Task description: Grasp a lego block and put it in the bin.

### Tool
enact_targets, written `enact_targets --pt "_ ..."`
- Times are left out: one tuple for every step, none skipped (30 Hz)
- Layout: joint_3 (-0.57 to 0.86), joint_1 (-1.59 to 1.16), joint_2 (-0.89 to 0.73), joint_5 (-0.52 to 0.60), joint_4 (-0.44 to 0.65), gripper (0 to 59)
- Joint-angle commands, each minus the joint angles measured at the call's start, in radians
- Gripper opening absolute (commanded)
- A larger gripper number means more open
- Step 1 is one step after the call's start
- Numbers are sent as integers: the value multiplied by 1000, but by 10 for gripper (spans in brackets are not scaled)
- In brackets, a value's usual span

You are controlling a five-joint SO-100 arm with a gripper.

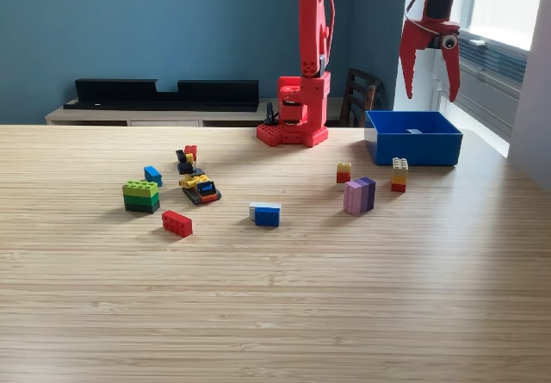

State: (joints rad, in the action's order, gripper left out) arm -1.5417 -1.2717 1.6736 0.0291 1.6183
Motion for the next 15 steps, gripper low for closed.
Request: enact_targets --pt "8 -12 63 -8 12 309" --pt "8 -12 63 -8 12 273" --pt "8 -12 63 -8 12 222" --pt "8 -8 63 -11 12 170" --pt "8 2 64 -12 12 133" --pt "8 18 66 -15 12 97" --pt "14 44 67 -17 12 62" --pt "21 80 67 -15 12 30" --pt "32 120 69 -11 12 1" --pt "41 167 69 -5 12 1" --pt "49 222 71 5 12 1" --pt "54 279 74 12 12 1" --pt "55 339 75 18 12 1" --pt "55 400 75 20 12 1" --pt "52 465 75 20 12 1"
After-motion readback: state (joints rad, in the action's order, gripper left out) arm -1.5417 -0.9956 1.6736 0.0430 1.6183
